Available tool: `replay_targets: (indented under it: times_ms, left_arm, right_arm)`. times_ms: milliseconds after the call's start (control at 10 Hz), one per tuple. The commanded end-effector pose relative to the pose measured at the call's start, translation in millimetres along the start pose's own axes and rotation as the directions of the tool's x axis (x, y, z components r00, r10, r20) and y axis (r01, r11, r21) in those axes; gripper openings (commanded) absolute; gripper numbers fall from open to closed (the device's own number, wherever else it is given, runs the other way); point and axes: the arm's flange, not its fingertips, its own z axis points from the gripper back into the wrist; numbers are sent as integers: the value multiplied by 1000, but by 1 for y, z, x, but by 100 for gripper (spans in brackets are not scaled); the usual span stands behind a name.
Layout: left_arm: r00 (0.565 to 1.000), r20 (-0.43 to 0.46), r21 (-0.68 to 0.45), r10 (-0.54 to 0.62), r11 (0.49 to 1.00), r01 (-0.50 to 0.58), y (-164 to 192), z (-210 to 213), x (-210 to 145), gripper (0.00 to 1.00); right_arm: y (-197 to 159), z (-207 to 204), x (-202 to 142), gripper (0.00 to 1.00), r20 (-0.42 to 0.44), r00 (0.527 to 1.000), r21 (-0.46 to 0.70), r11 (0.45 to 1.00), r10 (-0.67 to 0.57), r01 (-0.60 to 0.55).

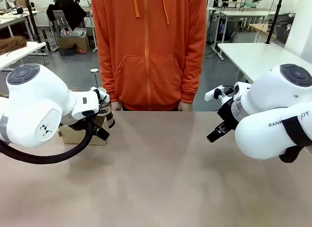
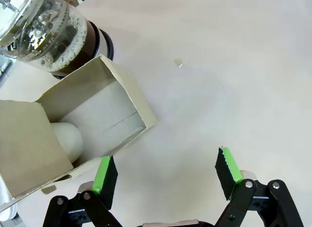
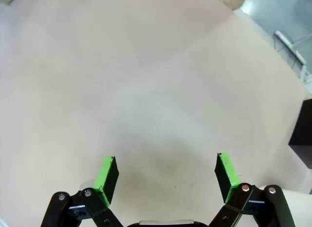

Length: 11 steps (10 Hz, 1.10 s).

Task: Pour a drink into a cup and package it in a carrier.
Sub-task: Pick up the 600 ml Paper Cup and place it in the middle top area of the table.

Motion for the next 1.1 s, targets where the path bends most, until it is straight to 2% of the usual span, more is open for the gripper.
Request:
replay_targets:
  times_ms: [0, 800, 1000]
  left_arm:
    - [1000, 0, 0, 0, 1000, 0, 0, 0, 0, 100]
    - [1000, 0, 0, 0, 1000, 0, 0, 0, 0, 100]
    - [1000, 0, 0, 0, 1000, 0, 0, 0, 0, 100]
  right_arm:
    - [0, 0, 0, 100, 0, 1000, 0, 1000, 0, 0]
    - [0, 0, 0, 100, 0, 1000, 0, 1000, 1, -1]
    - [-38, 40, 50, 100, 16, 1000, 48, 999, 9, -10]
